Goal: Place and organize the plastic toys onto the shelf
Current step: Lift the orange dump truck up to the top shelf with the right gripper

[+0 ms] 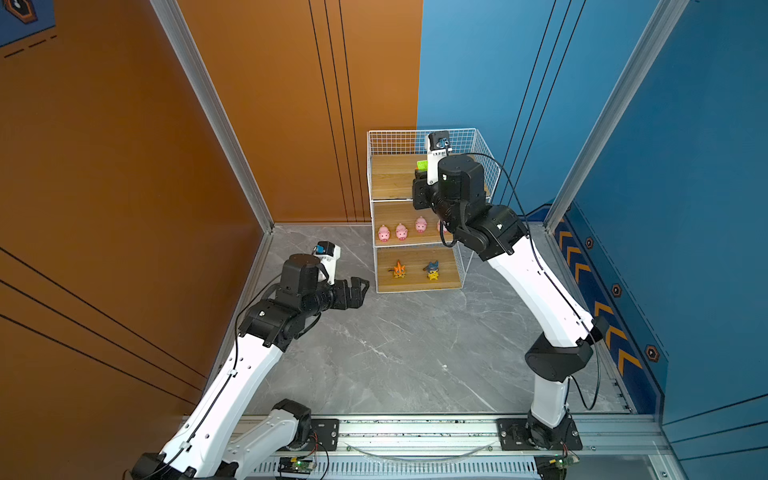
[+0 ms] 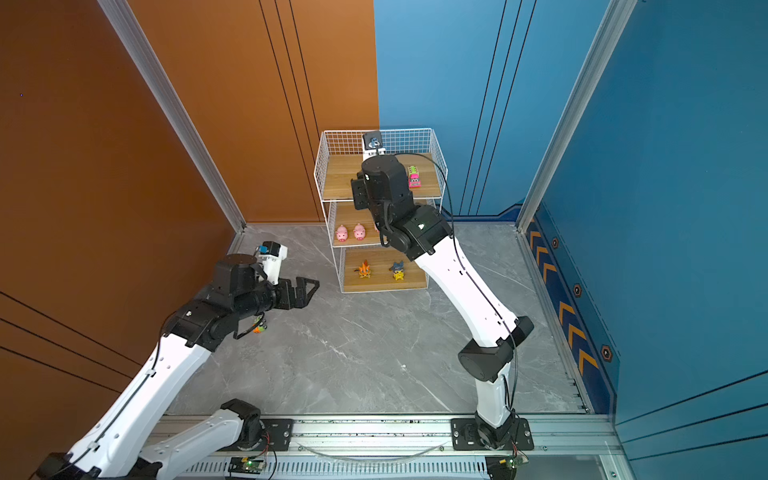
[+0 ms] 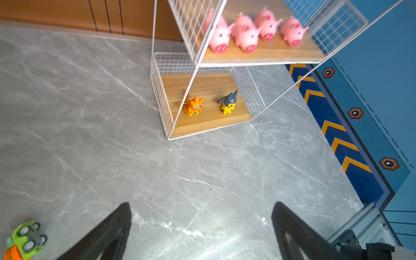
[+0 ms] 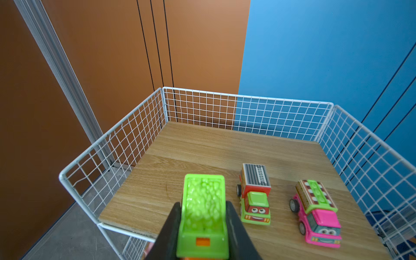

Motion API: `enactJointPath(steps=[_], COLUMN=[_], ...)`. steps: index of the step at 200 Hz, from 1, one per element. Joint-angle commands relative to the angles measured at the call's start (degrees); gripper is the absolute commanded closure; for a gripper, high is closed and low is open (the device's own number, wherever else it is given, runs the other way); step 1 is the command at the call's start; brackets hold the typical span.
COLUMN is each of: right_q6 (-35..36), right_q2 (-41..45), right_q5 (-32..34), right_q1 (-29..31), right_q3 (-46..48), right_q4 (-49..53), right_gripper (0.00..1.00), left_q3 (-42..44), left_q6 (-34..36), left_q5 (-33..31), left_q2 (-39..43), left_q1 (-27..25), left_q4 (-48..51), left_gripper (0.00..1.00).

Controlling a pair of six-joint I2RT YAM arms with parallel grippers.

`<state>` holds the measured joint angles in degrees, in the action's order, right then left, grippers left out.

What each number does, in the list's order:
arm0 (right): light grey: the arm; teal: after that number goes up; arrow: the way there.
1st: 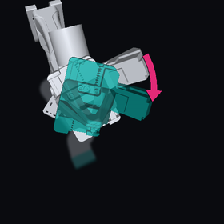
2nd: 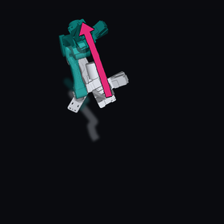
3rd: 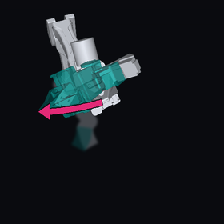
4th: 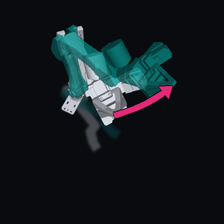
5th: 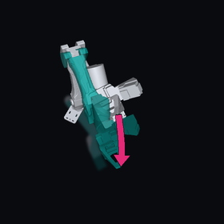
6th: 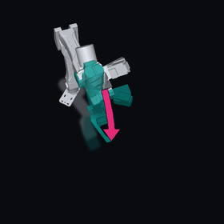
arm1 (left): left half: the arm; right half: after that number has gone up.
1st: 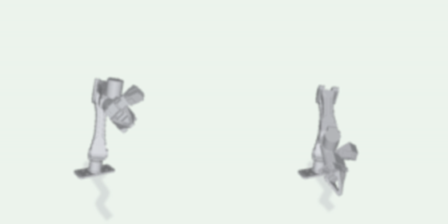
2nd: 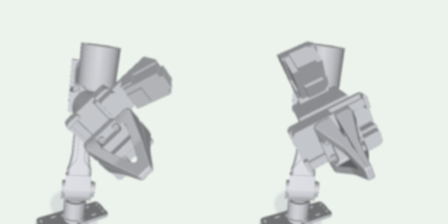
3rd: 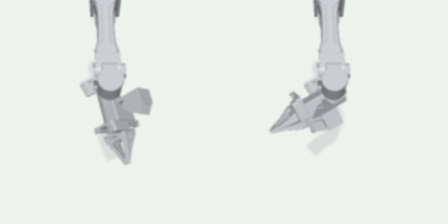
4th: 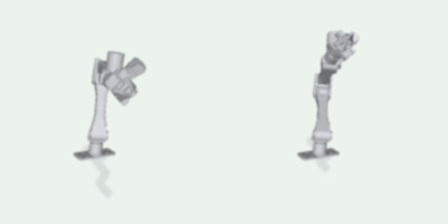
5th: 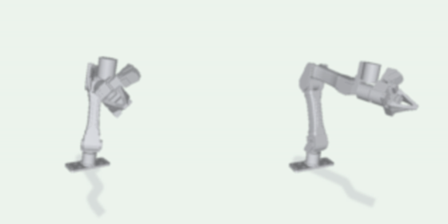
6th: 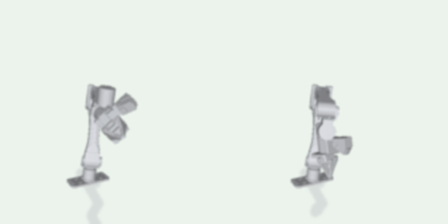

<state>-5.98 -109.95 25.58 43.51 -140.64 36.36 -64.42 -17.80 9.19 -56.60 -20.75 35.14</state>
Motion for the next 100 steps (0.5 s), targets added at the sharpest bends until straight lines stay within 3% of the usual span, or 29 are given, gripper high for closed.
enactJointPath(steps=[1,100], right_q6=[-2.12,-2.16], right_q2=[-0.63,-3.53], right_q5=[-1.98,-1.52], right_q1=[0.13,0.35], right_q3=[-2.40,-2.62], right_q4=[0.83,-1.00], right_gripper=[0.77,0.77], left_q3=[0.61,5.01], left_q6=[3.57,2.80], left_q5=[-2.80,3.37], left_q2=[-2.05,-2.29], left_q1=[-0.27,3.46], left_q4=[0.79,-3.14], left_gripper=[0.02,0.02])
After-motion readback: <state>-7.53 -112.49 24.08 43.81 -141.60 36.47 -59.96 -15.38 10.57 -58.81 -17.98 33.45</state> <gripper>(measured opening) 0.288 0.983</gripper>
